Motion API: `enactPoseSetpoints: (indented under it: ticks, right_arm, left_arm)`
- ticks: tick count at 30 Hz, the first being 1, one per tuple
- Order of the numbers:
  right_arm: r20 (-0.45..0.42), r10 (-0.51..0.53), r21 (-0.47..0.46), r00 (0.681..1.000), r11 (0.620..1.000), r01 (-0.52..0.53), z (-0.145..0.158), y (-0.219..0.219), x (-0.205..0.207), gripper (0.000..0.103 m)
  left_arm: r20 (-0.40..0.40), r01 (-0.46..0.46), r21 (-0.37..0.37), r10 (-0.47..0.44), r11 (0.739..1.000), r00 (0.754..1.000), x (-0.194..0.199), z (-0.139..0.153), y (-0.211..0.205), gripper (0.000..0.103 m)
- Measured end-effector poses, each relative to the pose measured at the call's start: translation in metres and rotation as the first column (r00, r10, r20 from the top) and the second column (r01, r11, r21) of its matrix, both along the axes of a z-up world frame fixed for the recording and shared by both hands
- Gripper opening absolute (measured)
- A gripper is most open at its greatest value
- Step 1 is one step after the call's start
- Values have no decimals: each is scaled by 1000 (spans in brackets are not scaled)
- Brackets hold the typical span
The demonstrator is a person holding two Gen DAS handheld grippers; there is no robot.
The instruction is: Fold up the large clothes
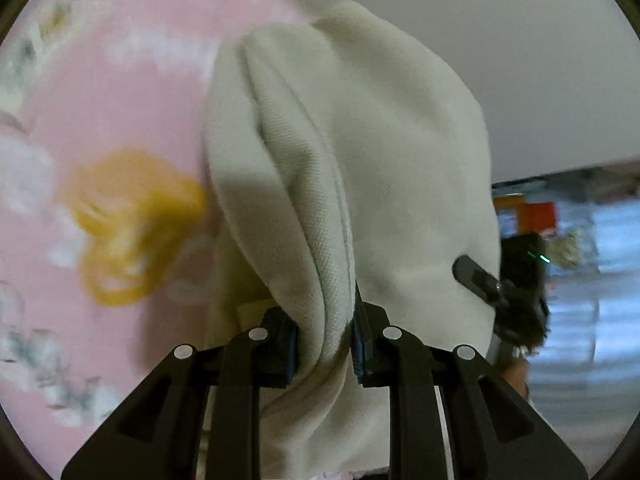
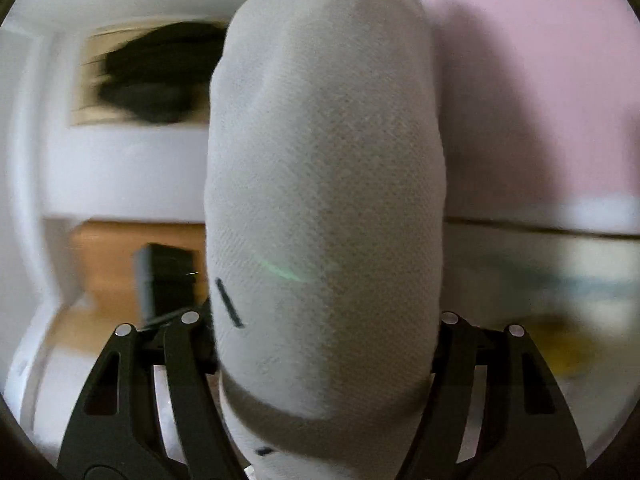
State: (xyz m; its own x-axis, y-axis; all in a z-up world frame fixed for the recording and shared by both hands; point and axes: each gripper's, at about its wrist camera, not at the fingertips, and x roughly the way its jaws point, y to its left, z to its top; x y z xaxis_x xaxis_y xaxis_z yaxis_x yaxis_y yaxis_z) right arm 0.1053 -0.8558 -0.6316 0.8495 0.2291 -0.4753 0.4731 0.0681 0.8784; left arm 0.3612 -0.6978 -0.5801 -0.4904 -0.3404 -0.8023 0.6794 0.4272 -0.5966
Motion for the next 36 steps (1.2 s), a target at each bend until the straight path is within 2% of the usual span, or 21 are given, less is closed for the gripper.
enactPoseSetpoints:
  ticks: [1, 2, 5, 9, 10, 13, 15, 16, 17, 18, 19, 22, 24, 25, 27, 28, 30, 31, 32, 34, 36]
  right_arm:
    - [7, -6, 24, 1000, 1000, 5, -20, -1, -9, 66]
    - [50, -10, 31, 999, 999, 8, -25, -1, -12, 66]
    - [43, 49, 13, 998, 999, -49, -13, -3, -5, 69]
    - [-23, 64, 41, 998, 997, -63, -5, -9, -13, 74]
    - [-71, 85, 19, 994, 996, -84, -1, -8, -18, 74]
    - [-177, 88, -70, 980, 992, -102, 24, -21, -43, 74]
    - [-247, 39, -191, 968, 978, -88, 53, -31, -56, 74]
    - [-267, 22, -272, 963, 958, -97, 70, -38, -56, 74]
    - [-268, 15, -332, 963, 937, -107, 84, -36, -54, 65]
    - [-257, 23, -392, 966, 911, -126, 102, -41, -48, 39]
    - [-262, 33, -436, 965, 888, -148, 114, -33, -36, 32]
    - [-280, 115, -518, 953, 817, -251, 127, -41, 33, 32]
    - [-357, 135, -535, 924, 781, -321, 124, -42, 72, 32]
    - [-422, 145, -535, 895, 757, -375, 111, -44, 94, 32]
    - [-515, 150, -525, 844, 724, -448, 94, -29, 99, 32]
    - [-558, 147, -517, 817, 708, -481, 88, -45, 95, 32]
    - [-654, 118, -511, 747, 660, -551, 71, -44, 93, 32]
    - [-672, 110, -503, 733, 659, -560, 63, -45, 99, 32]
    - [-670, 97, -505, 736, 666, -549, 57, -44, 96, 31]
    - [-683, 65, -533, 728, 638, -556, 53, -39, 102, 31]
    - [-688, 7, -582, 725, 592, -558, 61, -26, 99, 32]
  left_arm:
    - [10, -17, 36, 16, 999, 1000, -5, -23, -5, 19]
    - [-26, -64, 48, 66, 997, 998, -3, -43, -5, 19]
    - [-171, -159, 37, 163, 987, 972, 19, -52, 9, 19]
    - [-170, -77, 36, 82, 996, 982, 38, -32, 21, 22]
    - [-172, -56, 36, 61, 998, 983, 49, -28, 21, 24]
    - [-71, 37, 45, -34, 998, 997, 64, -2, 24, 26]
    - [-6, 58, 73, -58, 996, 998, 79, 8, 28, 24]
    - [37, 51, 90, -55, 995, 998, 86, 19, 34, 24]
    - [57, 23, 96, -29, 995, 998, 90, 33, 45, 23]
    - [57, 7, 93, -12, 996, 998, 103, 39, 47, 23]
    - [61, -1, 78, -4, 997, 998, 104, 50, 49, 23]
    - [91, 17, 4, -17, 1000, 996, 73, 80, 48, 24]
    - [102, 14, -29, -11, 999, 995, 30, 88, 37, 24]
    - [80, 8, -36, -5, 999, 997, 13, 88, 36, 24]
    - [96, 7, 12, -9, 1000, 995, -22, 62, 29, 24]
    - [119, -3, 48, -3, 999, 993, -31, 47, 28, 22]
    - [155, -86, 150, 62, 985, 986, -31, 6, 31, 2]
    - [115, -166, 176, 147, 970, 982, -22, -12, 39, 3]
    - [51, -264, 183, 259, 947, 965, -8, -30, 50, 4]
    - [5, -356, 215, 364, 909, 931, 3, -43, 59, 4]
    - [38, -374, 239, 377, 896, 926, 2, -41, 56, 3]
